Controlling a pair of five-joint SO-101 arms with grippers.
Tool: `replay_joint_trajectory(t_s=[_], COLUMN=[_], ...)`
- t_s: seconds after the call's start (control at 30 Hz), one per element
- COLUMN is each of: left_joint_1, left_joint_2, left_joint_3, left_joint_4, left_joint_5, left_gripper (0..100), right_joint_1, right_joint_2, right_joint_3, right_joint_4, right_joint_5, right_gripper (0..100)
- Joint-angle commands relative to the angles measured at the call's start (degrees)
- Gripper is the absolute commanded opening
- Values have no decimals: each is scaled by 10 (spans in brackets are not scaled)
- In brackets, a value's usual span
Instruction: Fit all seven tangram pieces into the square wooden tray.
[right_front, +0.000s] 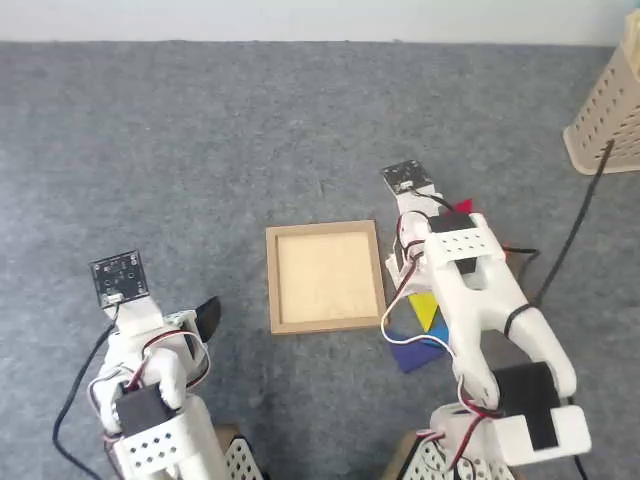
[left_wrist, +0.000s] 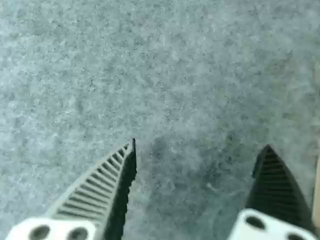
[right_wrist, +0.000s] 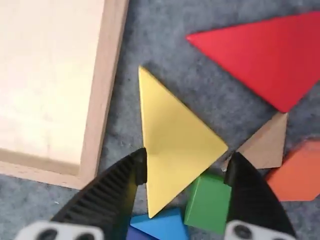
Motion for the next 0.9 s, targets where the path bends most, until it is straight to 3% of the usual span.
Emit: replay_joint_trajectory(t_s=[0.0, 0.13, 0.73, 0.87], left_joint_1=[1, 1, 1, 1], left_joint_2=[-7, -7, -7, -7], left_joint_3=[-7, -7, -7, -7], left_joint_4=[-1, -1, -1, -1], left_joint_5=[-1, -1, -1, -1], left_gripper=[354, 354, 354, 354], right_joint_1=[-7, -12, -14, -15], right_joint_2=[-36, -35, 75, 75], right_joint_3=[-2, 11, -11, -3], right_joint_4=[-6, -12, -44, -49], right_joint_5=[31, 31, 30, 29], right_gripper=[278, 318, 313, 232])
